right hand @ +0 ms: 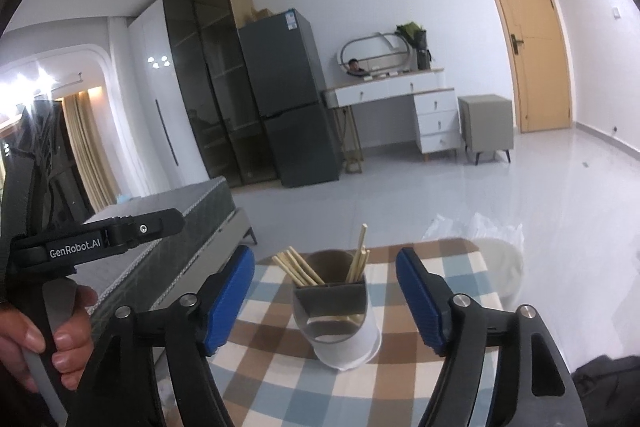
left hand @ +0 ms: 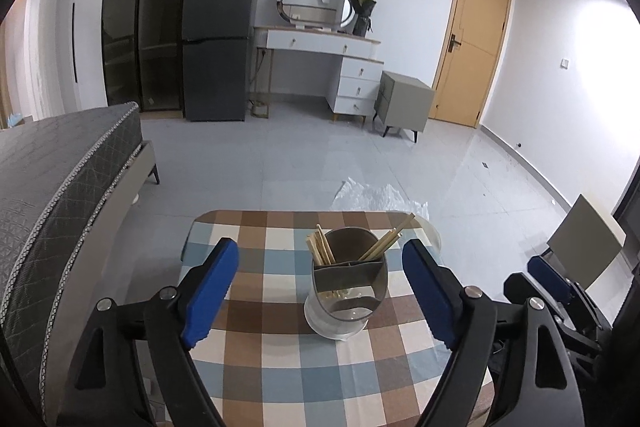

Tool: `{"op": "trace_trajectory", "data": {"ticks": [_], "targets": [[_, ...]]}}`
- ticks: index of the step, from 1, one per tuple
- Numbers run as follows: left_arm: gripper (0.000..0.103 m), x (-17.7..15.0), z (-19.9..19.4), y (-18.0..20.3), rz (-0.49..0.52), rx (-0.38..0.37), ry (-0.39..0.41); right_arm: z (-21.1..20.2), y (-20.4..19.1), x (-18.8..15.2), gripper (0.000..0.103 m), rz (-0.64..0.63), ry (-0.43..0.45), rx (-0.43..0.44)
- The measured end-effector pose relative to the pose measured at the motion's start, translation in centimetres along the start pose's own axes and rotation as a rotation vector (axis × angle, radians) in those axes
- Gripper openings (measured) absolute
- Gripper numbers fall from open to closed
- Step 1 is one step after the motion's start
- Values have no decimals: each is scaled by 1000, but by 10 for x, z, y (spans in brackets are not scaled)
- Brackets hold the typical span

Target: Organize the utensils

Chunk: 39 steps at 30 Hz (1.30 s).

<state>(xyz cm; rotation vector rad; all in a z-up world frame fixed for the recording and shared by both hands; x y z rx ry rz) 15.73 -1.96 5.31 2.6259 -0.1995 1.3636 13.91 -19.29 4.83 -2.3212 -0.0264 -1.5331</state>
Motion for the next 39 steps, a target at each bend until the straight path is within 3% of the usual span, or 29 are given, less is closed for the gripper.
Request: {"op": "trace_trajectory", "data": {"ticks": [7, 16, 24, 39], "targets": [[91, -9, -19, -7, -4, 39, 61, -21, -6, -6, 90, -27, 42, -10], [95, -34, -31, -9, 22, 95, 125, -39, -16, -26, 100, -74, 90, -5], [95, -53, -33, -13, 9, 120, 156, -43, -8, -46, 103, -78, 89, -40], [95, -79, -18, -14, -6, 150, 134, -41, 4, -72, 103, -100, 77, -61]]}}
Point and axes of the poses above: each gripper's, at about its wrist camera, not at the fingertips, and z roughly the way its jaws point, y to its right, x to its top, the point moved 7 cm from there along z, roughly the way its jaws point, and after that the axes turned 5 degrees about z, right-handed, at the moved point
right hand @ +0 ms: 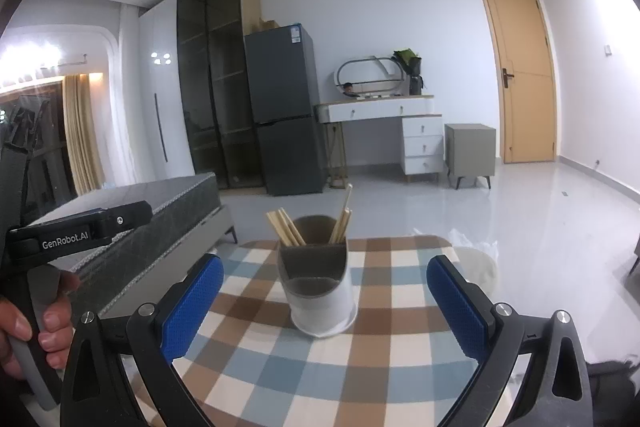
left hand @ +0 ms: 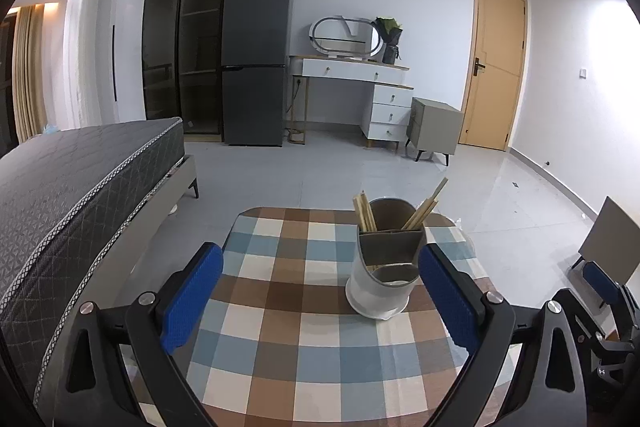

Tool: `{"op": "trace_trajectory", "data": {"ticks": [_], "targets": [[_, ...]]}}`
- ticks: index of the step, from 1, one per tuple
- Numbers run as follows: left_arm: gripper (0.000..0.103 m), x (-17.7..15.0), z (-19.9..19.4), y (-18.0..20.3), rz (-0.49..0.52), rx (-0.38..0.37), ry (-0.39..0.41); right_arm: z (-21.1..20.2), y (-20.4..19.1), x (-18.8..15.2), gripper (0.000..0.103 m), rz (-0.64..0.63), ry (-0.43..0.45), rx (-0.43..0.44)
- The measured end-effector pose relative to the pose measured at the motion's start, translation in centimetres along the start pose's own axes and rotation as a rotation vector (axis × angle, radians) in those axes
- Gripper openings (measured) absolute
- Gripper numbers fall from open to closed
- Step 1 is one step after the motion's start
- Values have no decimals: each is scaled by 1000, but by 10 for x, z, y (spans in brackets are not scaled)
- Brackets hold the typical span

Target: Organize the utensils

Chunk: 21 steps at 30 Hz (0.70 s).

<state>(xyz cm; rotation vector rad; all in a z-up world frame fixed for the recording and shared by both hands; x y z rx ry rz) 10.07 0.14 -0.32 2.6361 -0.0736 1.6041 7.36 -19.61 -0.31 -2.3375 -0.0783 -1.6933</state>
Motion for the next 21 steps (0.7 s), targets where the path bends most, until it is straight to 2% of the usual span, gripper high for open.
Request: {"op": "trace_trajectory", "data": {"ticks": [3, 8, 21], "targets": [[95, -5, 5, -1, -16, 16, -10, 3, 1, -5, 103, 5, -15, 4], [95, -15, 12, 5, 17, 26, -5, 10, 4, -14, 103, 5, -41, -1], [95, -43, 36, -6, -10, 27, -83, 24, 5, -31, 103, -5, -104, -18]]}}
Point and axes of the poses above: each gripper's, at about its wrist camera, not at the fingertips, and z roughly the way its jaws point, y to its right, x to its top, the point moved 7 cm from there along z, roughly the way its jaws point, and after that the axes turned 5 degrees about z, right-handed, at the moved point
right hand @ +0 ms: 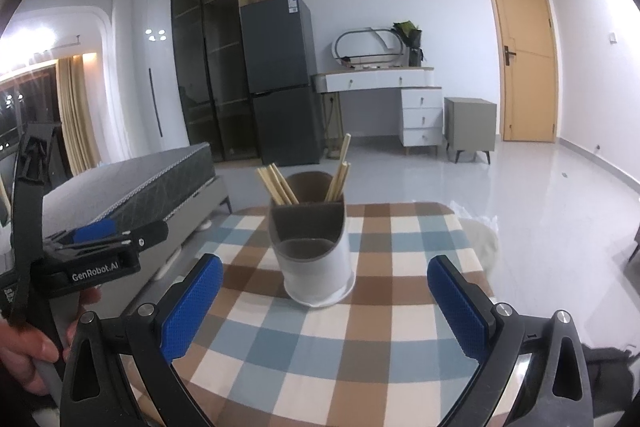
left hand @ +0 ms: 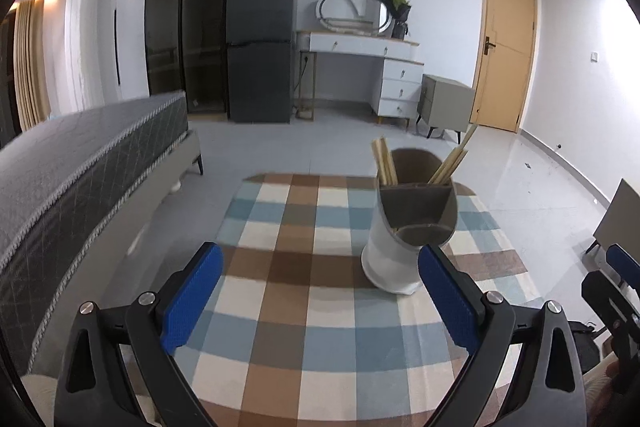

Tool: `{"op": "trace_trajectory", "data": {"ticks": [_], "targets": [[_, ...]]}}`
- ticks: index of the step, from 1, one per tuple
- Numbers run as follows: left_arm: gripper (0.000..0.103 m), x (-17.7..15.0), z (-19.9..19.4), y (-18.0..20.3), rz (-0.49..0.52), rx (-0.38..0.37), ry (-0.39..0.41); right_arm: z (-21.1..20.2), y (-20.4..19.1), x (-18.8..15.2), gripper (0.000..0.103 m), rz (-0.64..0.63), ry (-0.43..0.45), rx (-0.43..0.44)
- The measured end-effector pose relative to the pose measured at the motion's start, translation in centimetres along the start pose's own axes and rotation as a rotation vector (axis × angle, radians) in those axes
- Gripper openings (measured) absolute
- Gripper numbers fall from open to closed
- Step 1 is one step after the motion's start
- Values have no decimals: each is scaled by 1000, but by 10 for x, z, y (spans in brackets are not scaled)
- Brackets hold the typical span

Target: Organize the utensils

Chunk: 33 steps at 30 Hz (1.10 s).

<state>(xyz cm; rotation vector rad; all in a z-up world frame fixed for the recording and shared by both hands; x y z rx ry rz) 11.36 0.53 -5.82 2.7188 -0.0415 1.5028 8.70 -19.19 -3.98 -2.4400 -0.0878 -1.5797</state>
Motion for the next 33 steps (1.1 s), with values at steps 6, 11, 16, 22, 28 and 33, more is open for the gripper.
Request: {"op": "trace_trajectory", "data": {"ticks": [6, 11, 16, 22, 28, 33], "targets": [[95, 0, -1, 0, -12, -2, -26, 5, -4, -6, 103, -13, -26, 6], [95, 0, -2, 8, -9, -37, -44, 6, -7, -8, 103, -40, -33, 4], [95, -3, 1, 4, -17, -34, -69, 8, -5, -9, 103, -36, -41, -8], [95, -3, 3, 0, -32, -44, -89, 8, -5, -10, 103, -40, -46, -20], [95, -2, 0, 5, -14, -55, -82, 9, 0, -12, 103, -25, -53, -31], [95, -4, 0, 5, -7, -54, -92, 9, 0, -13, 103, -36, -54, -37]]}}
Point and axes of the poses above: each gripper's, at about its wrist camera, not at the fingertips, and z roughly the way its jaws point, y to its right, x to its top, the point moved 7 cm from there along z, roughly the way its jaws point, and after that the axes turned 5 degrees about z, right-handed, at the moved point
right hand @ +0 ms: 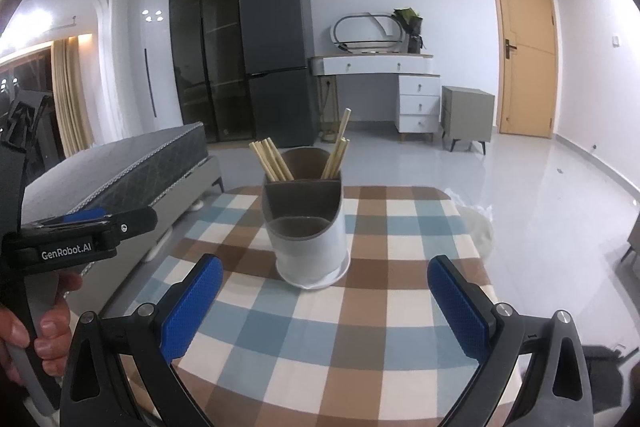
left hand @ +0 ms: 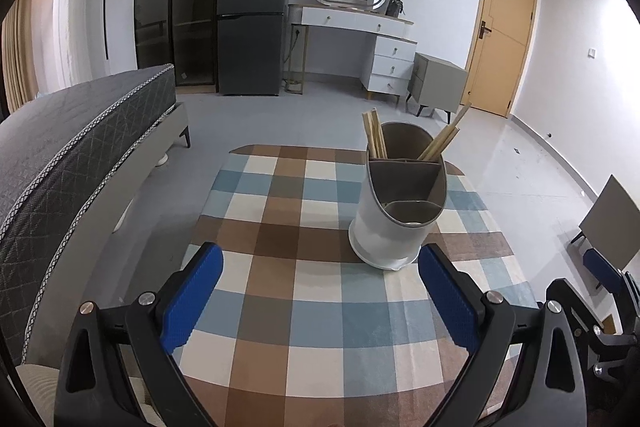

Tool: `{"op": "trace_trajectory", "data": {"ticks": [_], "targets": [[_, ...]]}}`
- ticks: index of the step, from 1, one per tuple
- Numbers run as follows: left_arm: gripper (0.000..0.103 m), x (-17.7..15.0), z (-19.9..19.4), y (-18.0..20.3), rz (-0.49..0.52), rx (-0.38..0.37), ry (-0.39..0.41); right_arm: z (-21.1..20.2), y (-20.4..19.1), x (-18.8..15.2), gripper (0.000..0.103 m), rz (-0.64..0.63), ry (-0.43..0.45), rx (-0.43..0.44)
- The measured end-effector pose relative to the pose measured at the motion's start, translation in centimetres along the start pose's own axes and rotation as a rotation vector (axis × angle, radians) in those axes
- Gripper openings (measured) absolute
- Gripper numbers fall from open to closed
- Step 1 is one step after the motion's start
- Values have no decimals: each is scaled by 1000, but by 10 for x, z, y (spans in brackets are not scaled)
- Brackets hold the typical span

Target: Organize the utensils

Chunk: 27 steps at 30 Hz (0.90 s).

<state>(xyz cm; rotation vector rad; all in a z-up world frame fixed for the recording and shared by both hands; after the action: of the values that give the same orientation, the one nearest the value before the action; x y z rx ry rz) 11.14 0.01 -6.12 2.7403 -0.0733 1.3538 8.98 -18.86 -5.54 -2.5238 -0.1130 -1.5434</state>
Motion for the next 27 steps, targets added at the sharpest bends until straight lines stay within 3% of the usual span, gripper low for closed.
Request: {"op": "trace_trajectory", "data": {"ticks": [27], "targets": [[95, 2, -3, 1, 9, -5, 12, 4, 0, -4, 103, -8, -13, -11]]}}
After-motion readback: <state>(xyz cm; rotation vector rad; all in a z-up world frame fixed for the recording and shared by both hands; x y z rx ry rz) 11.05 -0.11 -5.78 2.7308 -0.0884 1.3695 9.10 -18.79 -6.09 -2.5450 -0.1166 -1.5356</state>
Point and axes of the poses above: each gripper's, at about its wrist camera, not at the fingertips, and z roughly the way its jaws point, y to its right, x to its top, the point moved 7 cm from there along z, roughly the way its jaws point, and after that the axes turned 5 degrees about z, right-handed, at the moved point
